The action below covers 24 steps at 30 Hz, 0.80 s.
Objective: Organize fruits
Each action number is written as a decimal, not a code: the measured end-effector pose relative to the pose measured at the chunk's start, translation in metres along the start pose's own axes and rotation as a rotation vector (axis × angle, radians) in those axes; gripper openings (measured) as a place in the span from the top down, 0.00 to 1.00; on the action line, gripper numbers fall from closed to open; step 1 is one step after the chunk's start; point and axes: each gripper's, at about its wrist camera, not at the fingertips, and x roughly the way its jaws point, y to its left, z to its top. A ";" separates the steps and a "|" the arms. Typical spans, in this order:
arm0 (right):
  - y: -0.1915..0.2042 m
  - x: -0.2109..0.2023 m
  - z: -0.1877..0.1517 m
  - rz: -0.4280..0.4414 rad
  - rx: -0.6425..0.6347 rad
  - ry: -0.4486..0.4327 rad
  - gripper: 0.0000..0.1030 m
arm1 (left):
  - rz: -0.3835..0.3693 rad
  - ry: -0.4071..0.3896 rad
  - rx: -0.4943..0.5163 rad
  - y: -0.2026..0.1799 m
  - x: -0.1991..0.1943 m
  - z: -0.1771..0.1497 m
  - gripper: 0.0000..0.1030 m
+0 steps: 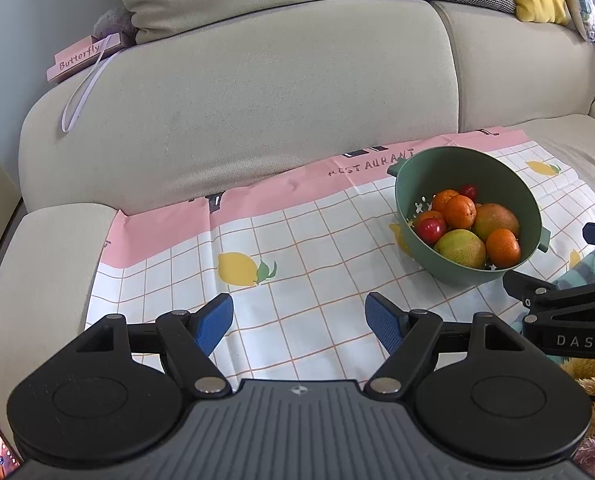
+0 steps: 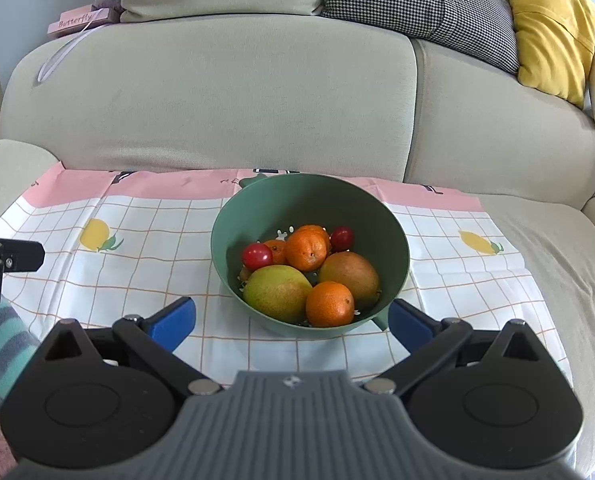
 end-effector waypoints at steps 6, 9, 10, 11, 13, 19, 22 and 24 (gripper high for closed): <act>-0.001 -0.001 0.000 -0.003 0.002 -0.002 0.04 | 0.003 0.001 0.003 -0.001 -0.001 0.000 0.14; -0.002 -0.001 0.000 -0.004 0.006 -0.003 0.04 | 0.005 0.001 0.003 -0.001 -0.002 0.000 0.14; -0.002 -0.002 0.000 -0.004 0.008 -0.002 0.04 | 0.005 -0.001 0.003 -0.001 -0.003 0.000 0.14; -0.002 -0.002 0.000 -0.004 0.008 -0.002 0.04 | 0.005 -0.002 0.004 -0.001 -0.003 0.000 0.14; -0.002 -0.002 0.000 -0.002 0.009 0.000 0.04 | 0.005 -0.004 0.006 -0.001 -0.004 0.000 0.14; 0.000 -0.004 0.000 -0.002 0.002 -0.006 0.04 | 0.008 -0.003 0.002 0.001 -0.006 -0.001 0.14; 0.000 -0.005 0.000 -0.001 -0.001 -0.006 0.04 | 0.007 -0.002 0.001 0.002 -0.006 -0.001 0.14; 0.001 -0.004 0.000 0.000 -0.003 -0.002 0.04 | 0.007 0.000 -0.001 0.002 -0.006 -0.001 0.14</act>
